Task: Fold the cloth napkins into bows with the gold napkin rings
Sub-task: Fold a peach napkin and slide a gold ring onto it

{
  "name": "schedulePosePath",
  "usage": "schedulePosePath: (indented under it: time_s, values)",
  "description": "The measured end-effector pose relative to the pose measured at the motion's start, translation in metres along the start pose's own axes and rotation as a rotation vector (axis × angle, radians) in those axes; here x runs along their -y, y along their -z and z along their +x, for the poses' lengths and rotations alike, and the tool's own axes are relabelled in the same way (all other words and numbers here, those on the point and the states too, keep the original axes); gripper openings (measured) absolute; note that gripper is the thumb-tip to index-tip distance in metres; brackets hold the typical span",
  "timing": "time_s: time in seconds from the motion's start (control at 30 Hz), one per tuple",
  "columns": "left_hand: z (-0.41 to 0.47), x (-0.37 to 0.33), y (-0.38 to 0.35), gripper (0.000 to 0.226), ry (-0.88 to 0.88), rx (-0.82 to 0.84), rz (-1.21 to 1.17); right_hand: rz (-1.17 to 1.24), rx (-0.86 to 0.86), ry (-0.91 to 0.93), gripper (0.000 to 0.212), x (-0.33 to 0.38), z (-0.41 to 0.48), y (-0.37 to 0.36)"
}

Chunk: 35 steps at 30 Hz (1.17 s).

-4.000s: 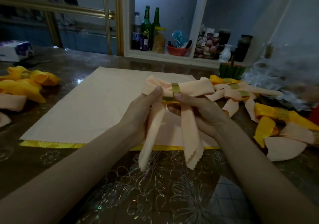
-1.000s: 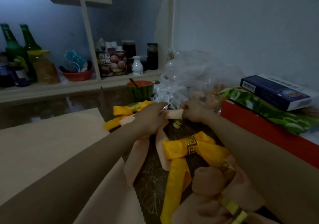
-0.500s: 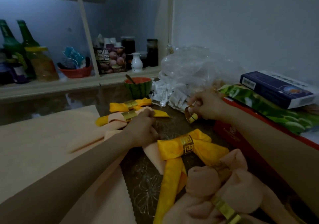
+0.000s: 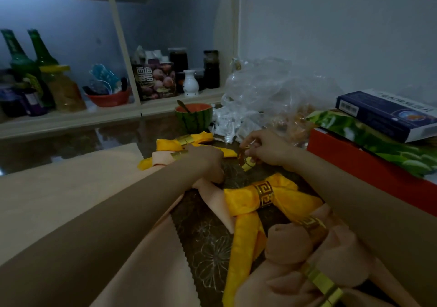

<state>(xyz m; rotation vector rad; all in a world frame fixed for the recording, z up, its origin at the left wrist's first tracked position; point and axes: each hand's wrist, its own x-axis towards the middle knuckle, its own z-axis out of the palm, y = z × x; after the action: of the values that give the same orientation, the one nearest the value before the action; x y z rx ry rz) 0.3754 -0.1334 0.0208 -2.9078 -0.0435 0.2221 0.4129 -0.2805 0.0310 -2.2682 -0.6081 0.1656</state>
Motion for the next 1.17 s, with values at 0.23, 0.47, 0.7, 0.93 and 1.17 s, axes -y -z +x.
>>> schedulePosePath:
  time_s: [0.23, 0.47, 0.7, 0.93, 1.17]
  values:
    - [0.011, 0.022, 0.005, 0.038, 0.0, -0.178, -0.494, 0.016, -0.028, -0.042, 0.017, -0.001, -0.006, 0.008]
    - [-0.017, 0.036, 0.008, 0.029, -0.048, -0.222, -1.31, 0.001, -0.053, -0.033, 0.013, 0.004, -0.011, 0.005]
    - [-0.052, 0.076, -0.063, 0.027, 0.403, -0.312, -0.787, -0.123, -0.055, -0.007, 0.028, 0.009, -0.012, -0.005]
    - [-0.069, 0.035, -0.052, 0.025, 0.126, -0.102, -0.904, -0.664, 0.224, 0.082, 0.073, 0.03, -0.003, -0.043]
    - [-0.053, 0.083, -0.038, 0.043, 0.231, -0.437, -0.57, -0.805, 0.441, 0.166, 0.039, 0.034, 0.005, -0.044]
